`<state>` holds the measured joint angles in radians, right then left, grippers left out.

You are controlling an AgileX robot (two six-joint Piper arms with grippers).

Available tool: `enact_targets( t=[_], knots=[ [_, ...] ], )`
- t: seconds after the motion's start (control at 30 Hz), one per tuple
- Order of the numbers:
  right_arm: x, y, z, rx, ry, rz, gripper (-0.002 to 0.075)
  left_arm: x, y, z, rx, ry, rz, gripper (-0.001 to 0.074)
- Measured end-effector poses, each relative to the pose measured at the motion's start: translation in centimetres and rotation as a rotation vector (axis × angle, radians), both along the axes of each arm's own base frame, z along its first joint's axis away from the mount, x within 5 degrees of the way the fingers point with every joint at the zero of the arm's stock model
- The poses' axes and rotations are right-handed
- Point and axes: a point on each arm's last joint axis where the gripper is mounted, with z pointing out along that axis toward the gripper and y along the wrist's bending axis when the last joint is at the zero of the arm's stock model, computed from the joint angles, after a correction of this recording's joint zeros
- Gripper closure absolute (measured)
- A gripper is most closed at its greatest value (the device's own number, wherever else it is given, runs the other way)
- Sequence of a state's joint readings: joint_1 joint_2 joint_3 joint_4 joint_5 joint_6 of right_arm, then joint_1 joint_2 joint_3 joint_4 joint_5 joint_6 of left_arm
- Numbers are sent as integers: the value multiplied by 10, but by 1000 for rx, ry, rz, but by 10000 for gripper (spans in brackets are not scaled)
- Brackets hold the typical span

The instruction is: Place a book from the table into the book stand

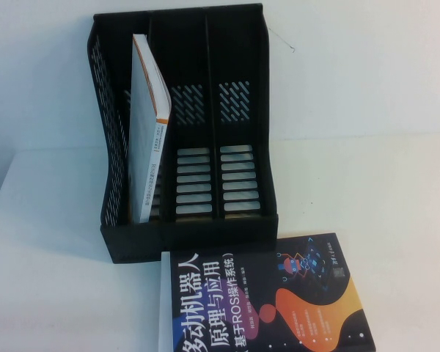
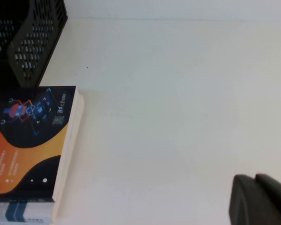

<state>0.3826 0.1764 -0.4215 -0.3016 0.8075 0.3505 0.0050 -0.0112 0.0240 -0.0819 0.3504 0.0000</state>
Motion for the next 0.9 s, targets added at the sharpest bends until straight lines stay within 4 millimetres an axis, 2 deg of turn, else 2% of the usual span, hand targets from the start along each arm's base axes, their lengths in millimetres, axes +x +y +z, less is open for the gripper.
enact_targets(
  t=[0.3,0.53,0.6,0.73,0.9],
  knots=[
    [0,0,0,2,-4,1,727,0,0,0,0,0,0,738],
    [2,-2,-2,-1,-195,-77,726,0,0,0,0,2,0,738],
    [7,-1,-10,-19,-277,-110,727,0,0,0,0,2,0,738],
    [13,-1,-39,-58,-393,-168,727,0,0,0,0,2,0,738],
    [14,-1,-82,-30,-334,-200,727,0,0,0,0,2,0,738]
  ],
)
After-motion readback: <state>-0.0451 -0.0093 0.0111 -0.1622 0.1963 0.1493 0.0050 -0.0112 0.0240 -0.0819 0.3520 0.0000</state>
